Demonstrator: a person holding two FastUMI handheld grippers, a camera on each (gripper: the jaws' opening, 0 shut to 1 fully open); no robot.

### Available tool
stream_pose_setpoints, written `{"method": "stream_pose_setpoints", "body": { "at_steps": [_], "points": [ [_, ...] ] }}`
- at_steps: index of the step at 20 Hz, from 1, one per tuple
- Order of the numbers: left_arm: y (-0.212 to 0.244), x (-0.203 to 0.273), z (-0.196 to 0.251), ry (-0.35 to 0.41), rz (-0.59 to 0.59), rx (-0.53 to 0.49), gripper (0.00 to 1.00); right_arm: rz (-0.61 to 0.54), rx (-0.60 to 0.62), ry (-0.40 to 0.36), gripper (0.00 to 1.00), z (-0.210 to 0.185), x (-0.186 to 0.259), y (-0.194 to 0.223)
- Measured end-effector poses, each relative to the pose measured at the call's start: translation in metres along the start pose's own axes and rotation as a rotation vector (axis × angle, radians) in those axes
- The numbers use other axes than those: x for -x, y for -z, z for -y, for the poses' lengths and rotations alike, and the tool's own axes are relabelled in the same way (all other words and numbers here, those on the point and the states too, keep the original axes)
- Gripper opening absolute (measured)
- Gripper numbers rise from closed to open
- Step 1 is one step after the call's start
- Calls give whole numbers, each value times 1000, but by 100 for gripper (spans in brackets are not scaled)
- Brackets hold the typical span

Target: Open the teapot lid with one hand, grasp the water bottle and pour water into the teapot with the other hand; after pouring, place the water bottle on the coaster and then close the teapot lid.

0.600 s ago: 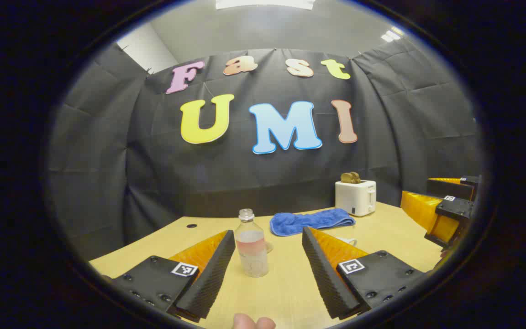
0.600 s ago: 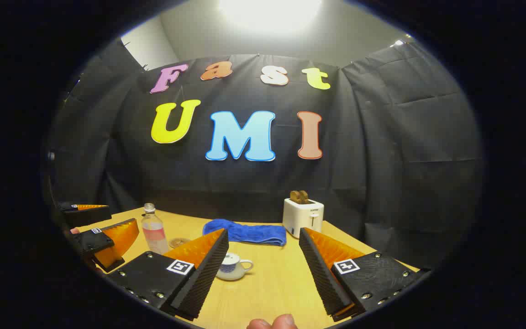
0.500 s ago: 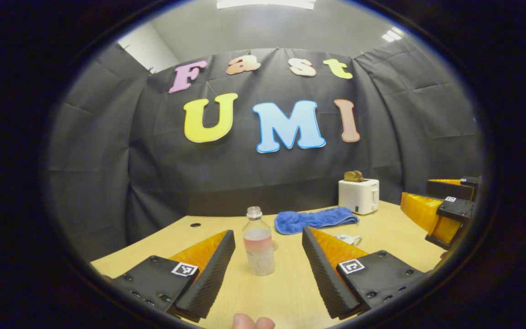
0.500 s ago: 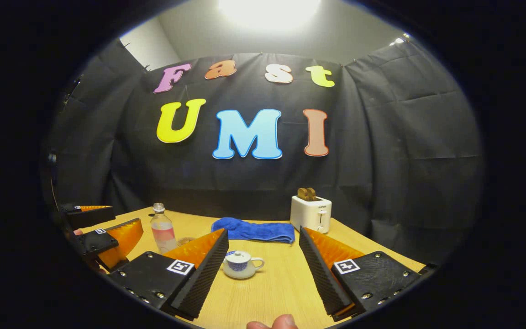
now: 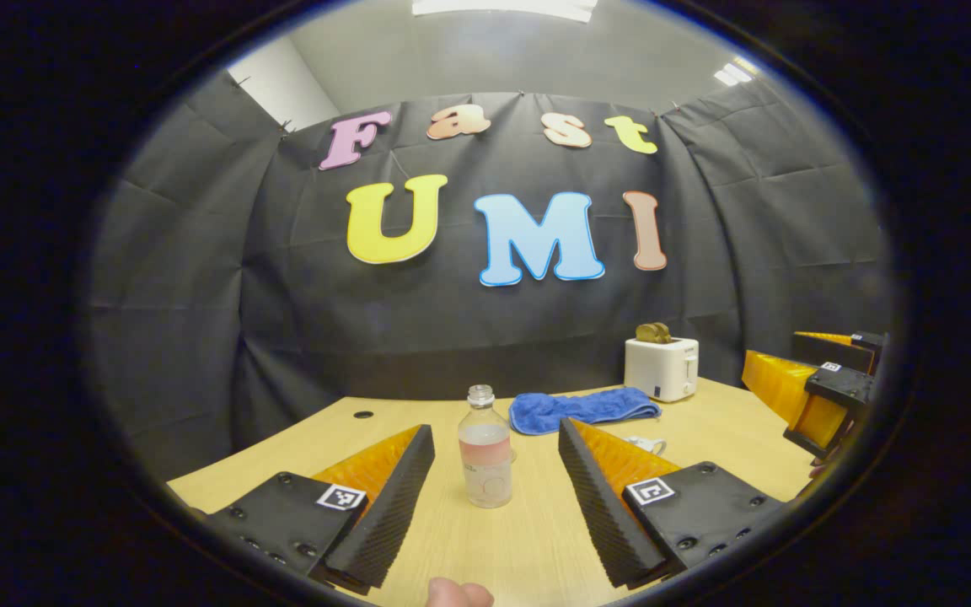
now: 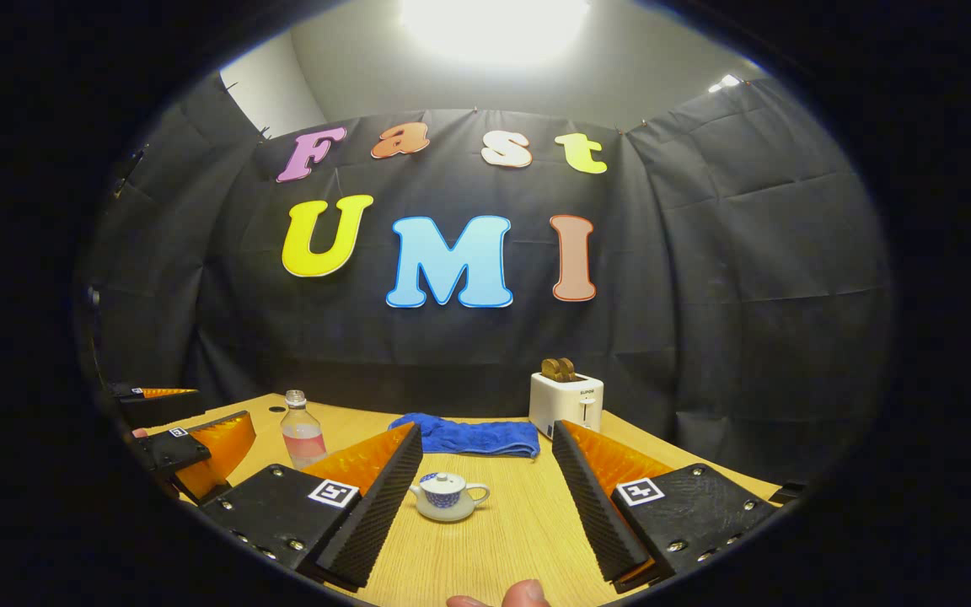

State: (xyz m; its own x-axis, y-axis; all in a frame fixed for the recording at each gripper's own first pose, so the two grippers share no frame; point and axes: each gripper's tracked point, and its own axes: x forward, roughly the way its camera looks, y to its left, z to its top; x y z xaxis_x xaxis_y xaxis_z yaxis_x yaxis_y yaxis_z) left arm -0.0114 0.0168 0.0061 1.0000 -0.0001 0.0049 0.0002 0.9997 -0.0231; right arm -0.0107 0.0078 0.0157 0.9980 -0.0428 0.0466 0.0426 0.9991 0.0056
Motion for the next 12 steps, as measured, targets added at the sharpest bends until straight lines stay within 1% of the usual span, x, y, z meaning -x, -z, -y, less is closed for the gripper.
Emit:
{"method": "stream_pose_setpoints", "body": {
  "at_steps": [3, 6, 9, 12],
  "points": [
    [3, -2, -6, -12, -5, -14, 100, -12, 9, -9, 95, -4, -2, 4],
    [5, -7, -16, -26, -14, -3, 100, -26, 19, -23, 95, -9, -3, 6],
    [6, -9, -36, -59, -21, 10, 100, -28, 25, -31, 95, -12, -7, 6],
    [5, -10, -40, -66, -19, 12, 100, -35, 30, -41, 95, -17, -12, 7]
  ]
}}
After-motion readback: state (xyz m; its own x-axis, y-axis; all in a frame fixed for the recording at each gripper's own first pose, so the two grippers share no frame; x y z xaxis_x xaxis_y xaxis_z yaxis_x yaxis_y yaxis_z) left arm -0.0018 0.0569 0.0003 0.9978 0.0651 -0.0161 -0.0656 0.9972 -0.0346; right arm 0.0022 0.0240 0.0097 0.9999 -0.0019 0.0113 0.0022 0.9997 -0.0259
